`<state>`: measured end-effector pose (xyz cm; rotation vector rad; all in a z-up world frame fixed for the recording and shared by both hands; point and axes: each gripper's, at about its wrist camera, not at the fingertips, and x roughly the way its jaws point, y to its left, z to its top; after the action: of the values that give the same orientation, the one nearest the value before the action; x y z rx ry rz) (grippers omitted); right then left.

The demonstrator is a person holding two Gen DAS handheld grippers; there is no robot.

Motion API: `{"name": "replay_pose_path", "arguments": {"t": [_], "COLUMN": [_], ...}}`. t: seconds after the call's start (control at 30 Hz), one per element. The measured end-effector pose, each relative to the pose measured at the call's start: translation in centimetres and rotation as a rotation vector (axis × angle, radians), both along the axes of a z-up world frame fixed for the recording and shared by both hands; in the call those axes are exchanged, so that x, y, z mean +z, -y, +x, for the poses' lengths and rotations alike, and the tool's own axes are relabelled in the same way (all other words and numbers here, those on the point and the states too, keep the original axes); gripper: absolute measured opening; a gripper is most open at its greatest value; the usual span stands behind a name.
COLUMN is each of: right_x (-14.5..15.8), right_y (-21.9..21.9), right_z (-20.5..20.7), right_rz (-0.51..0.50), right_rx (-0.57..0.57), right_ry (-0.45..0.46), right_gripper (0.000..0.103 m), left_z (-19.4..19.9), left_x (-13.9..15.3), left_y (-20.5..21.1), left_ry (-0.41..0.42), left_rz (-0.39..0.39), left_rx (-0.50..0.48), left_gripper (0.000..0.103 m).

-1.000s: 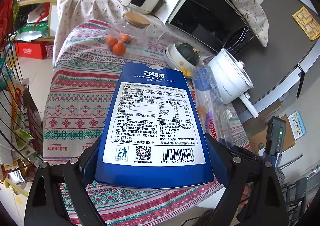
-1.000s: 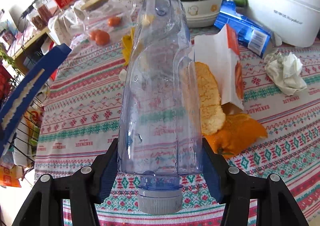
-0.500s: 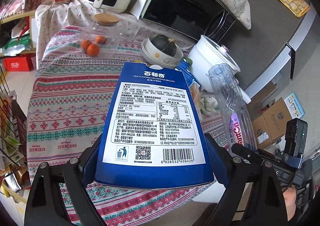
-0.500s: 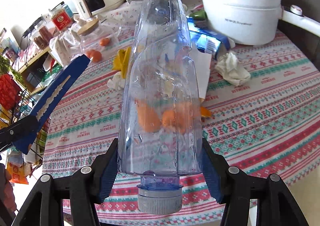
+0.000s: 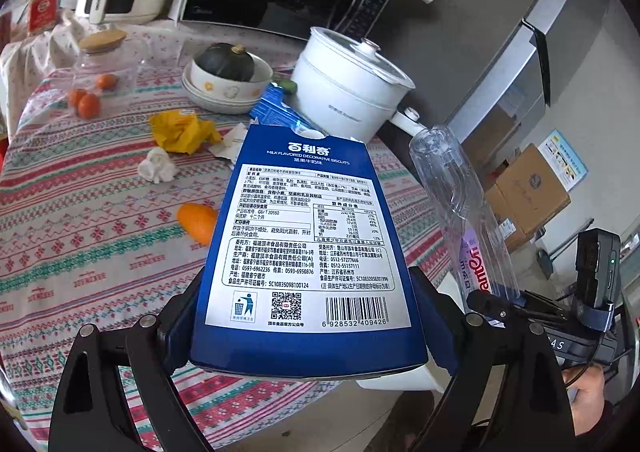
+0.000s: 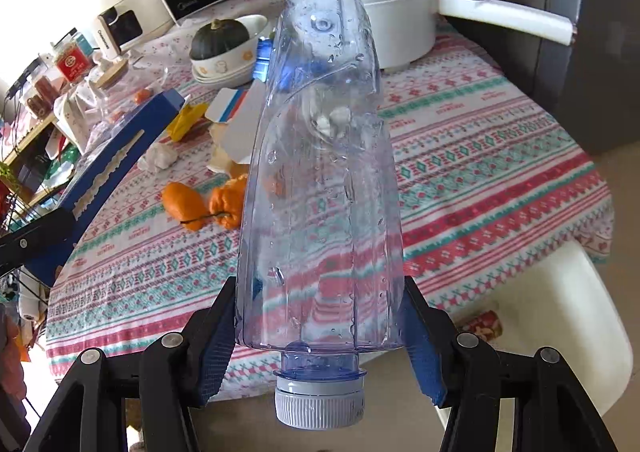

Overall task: Collect trash
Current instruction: 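Carry the box and bottle off the table over the white bin, then open the left tool to drop the blue box into the bin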

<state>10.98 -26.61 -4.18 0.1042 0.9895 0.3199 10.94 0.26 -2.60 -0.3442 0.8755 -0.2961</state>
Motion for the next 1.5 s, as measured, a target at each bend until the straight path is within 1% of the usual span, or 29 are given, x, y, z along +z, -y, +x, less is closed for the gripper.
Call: {"name": "replay_pose_path", "arguments": {"t": [0.2, 0.5, 0.6, 0.7, 0.77, 0.83, 1.0, 1.17, 1.33, 1.5], "right_x": [-0.8, -3.7, -4.9, -6.5, -7.7, -8.7, -9.7, -10.5, -10.8, -10.8], "right_y": [3.5, 9.8, 11.9, 13.7, 14.9, 16.0, 17.8, 19.1, 20.9, 22.3], "right_z": [-1.2, -3.4, -4.2, -5.0, -5.4, -5.8, -6.6, -7.2, -8.0, -8.4], "right_rz": [-0.021, -0.045, -0.041, -0.029, -0.023, -0.019, -0.001, -0.013, -0.006, 0.009], "right_rx": [-0.042, -0.126, -0.153, -0.178, -0.196, -0.211, -0.230, -0.227, -0.245, -0.268], "right_ry": [-0.022, -0.101, -0.143, -0.213, -0.263, -0.292, -0.331, -0.363, -0.368, -0.372], "right_gripper": [0.065, 0.065, 0.065, 0.065, 0.065, 0.065, 0.065, 0.065, 0.065, 0.065], "left_z": [-0.3, -0.7, -1.0, -1.3, -1.7, -2.0, -3.1, -4.3, -4.5, -3.8], "left_x": [-0.2, -1.0, -1.4, -2.0, -2.7, -3.5, -5.6, -7.6, -9.5, -11.1], "left_y": [3.7, 8.5, 10.3, 12.6, 14.3, 15.9, 19.7, 23.4, 25.9, 27.2], "left_ry": [0.006, 0.018, 0.023, 0.031, 0.033, 0.023, -0.005, -0.017, -0.044, -0.059], "left_rz": [-0.012, 0.026, 0.045, 0.084, 0.116, 0.131, 0.164, 0.200, 0.229, 0.256], "left_rx": [-0.062, -0.162, -0.204, -0.271, -0.317, -0.359, -0.457, -0.554, -0.609, -0.620], "left_gripper": [0.093, 0.093, 0.093, 0.093, 0.093, 0.093, 0.093, 0.093, 0.093, 0.093]}}
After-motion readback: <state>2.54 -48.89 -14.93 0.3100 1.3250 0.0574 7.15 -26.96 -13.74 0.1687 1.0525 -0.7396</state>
